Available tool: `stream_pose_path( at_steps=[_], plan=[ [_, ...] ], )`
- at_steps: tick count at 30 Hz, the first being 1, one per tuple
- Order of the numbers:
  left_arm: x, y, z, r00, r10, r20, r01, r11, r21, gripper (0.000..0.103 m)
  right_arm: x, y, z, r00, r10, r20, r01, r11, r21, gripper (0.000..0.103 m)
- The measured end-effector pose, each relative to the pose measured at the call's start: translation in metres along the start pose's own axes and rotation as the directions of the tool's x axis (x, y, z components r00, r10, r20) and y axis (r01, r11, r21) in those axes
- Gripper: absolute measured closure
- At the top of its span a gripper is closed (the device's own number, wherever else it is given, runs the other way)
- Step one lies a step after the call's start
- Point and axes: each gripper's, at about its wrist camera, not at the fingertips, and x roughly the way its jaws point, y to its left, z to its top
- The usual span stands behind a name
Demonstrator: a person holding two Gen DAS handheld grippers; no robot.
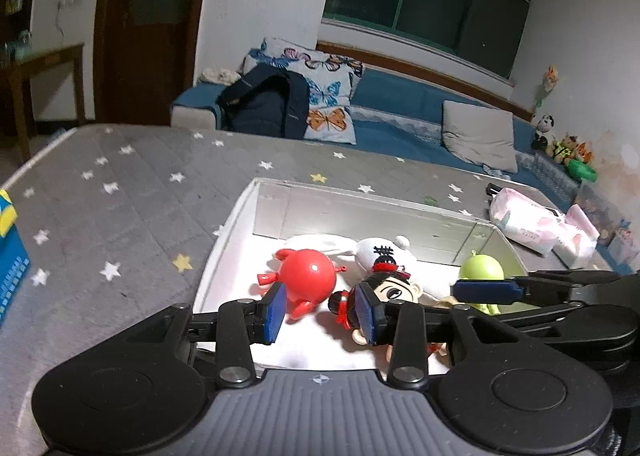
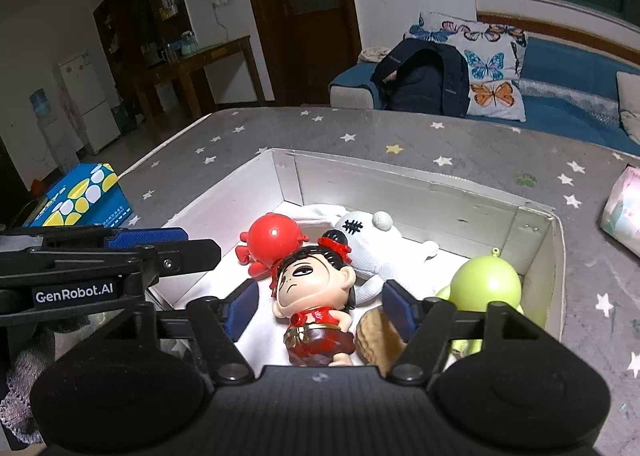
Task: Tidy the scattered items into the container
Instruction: 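Lower the doll into the box beside the red toy, then open the right gripper and pull it back from the doll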
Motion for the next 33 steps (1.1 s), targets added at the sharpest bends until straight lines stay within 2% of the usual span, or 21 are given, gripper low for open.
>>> stream_pose_path(
  at_steps=[2, 4, 11, 13, 17, 22, 27, 33],
  plan=[
    [-0.002, -0.002, -0.001, 1.0, 0.003, 0.005, -0.003, 1.0, 0.009, 0.063, -0.003, 0.001, -0.001, 1.0, -0.006, 0.01, 0.006, 1.0, -0.007, 0.032],
    [-0.004, -0.004, -0.002, 1.0, 0.008, 0.006, -0.008, 1.0, 0.016, 0.063, -0.007, 0.002, -0.003, 1.0, -0.011, 0.021, 0.011, 1.0, -0.011, 0.026],
    [-0.014, -0.008, -0.011, 0.999, 0.034, 0.018, -0.034, 0.999, 0.027, 0.063, -0.022, 0.002, -0.01, 0.998, -0.027, 0.058, 0.027, 1.0, -0.007, 0.023],
    [-0.016, -0.01, -0.014, 0.998, 0.052, 0.025, -0.053, 0.998, 0.033, 0.063, -0.027, 0.003, -0.013, 0.997, -0.034, 0.071, 0.034, 0.999, -0.001, 0.016],
    [-0.02, -0.013, -0.018, 0.997, 0.064, 0.031, -0.066, 0.997, 0.04, 0.063, -0.036, 0.003, -0.018, 0.995, -0.043, 0.093, 0.043, 0.999, 0.001, 0.015],
    [-0.027, -0.015, -0.026, 0.996, 0.073, 0.055, -0.075, 0.996, 0.038, 0.063, -0.048, 0.008, -0.022, 0.99, -0.06, 0.127, 0.062, 0.998, -0.009, 0.005],
    [-0.034, -0.016, -0.031, 0.994, 0.084, 0.072, -0.086, 0.996, 0.022, 0.063, -0.059, 0.012, -0.026, 0.983, -0.078, 0.168, 0.081, 0.997, -0.012, 0.0],
    [-0.044, -0.018, -0.035, 0.993, 0.086, 0.078, -0.087, 0.996, 0.008, 0.063, -0.07, 0.016, -0.032, 0.975, -0.09, 0.202, 0.094, 0.995, -0.013, 0.0]
  ],
)
